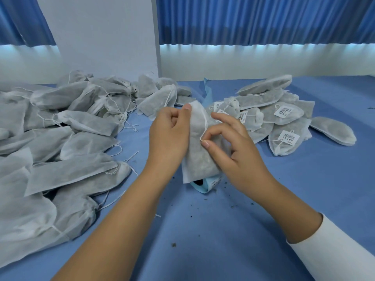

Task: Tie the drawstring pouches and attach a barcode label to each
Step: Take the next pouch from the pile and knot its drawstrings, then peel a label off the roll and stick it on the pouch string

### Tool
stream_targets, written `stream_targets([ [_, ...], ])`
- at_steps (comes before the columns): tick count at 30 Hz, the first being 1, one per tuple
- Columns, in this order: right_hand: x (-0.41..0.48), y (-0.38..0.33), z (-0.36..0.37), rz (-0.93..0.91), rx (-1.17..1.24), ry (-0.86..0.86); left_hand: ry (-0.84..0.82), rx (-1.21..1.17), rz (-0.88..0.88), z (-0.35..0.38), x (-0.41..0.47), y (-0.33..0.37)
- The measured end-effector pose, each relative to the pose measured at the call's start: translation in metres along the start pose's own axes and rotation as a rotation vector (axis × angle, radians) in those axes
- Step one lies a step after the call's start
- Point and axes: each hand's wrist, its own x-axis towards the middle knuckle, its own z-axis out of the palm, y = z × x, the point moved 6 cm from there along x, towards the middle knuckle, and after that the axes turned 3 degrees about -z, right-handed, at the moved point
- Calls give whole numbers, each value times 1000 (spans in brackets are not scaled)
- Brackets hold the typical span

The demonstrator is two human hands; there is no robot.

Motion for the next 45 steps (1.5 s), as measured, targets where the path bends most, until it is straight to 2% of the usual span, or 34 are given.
stream_targets([
  [4, 4, 7, -13, 40, 21, 115, -192, -151, -166, 12, -3, -4],
  [8, 7, 8, -24, 36, 50, 190, -351, -100, -206, 20, -11, -2],
  [14, 3, -1, -21, -69, -79, 185, -263, 43, -68, 18, -13, 1],
  [16, 3, -4, -18, -105, -156, 154, -254, 48, -66, 17, -13, 1],
  [20, 3, 0, -15, -64, -176, 109, -269, -66, -145, 17, -11, -2],
  [23, 4, 3, -16, -39, -126, 96, -361, -115, -207, 20, -12, -6],
  [26, 6, 10, -16, 58, 142, 51, -435, -141, -259, 22, -11, -11],
  [28, 7, 19, -18, 180, 366, 54, -405, -200, -306, 20, -8, -16],
  [30, 8, 33, -23, 329, 426, 31, -318, -196, -319, 15, -4, -20],
  [33, 0, 47, -14, 550, 414, -246, -191, -166, -327, 6, 2, -26],
  [36, -11, 49, -1, 616, 392, -456, -112, -100, -316, 2, 7, -32],
  [40, -8, 51, 6, 562, 274, -392, -75, -114, -283, 0, 9, -31],
  [45, -6, 49, 12, 538, 276, -215, -57, 19, -83, 4, 6, -23],
])
